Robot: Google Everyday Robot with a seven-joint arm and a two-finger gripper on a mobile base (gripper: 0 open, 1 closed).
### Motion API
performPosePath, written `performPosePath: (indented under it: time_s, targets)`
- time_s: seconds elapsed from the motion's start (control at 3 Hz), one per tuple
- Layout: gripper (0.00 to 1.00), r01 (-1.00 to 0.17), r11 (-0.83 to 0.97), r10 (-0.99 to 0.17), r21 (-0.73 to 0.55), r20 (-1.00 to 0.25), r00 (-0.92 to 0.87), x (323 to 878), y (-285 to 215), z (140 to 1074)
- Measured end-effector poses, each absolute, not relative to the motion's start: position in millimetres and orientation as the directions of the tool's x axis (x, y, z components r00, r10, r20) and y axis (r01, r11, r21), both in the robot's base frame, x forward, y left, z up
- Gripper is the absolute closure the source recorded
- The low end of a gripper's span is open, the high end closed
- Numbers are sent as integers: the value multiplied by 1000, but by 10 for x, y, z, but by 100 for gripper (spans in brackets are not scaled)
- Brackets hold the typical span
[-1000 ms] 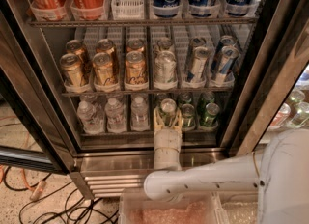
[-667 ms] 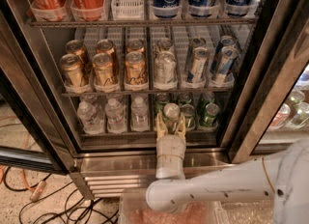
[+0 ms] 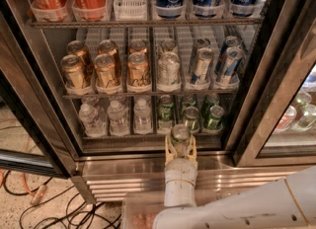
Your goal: Pick green can from bottom shelf of fridge
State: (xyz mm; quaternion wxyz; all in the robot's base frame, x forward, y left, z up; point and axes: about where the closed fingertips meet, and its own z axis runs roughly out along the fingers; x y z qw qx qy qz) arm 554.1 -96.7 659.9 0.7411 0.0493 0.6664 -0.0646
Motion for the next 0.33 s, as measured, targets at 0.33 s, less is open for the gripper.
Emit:
performPosePath:
  time_s: [0.33]
  targets:
    - [100,183,983,-35,-27,-998,43,5337,-1043,6486]
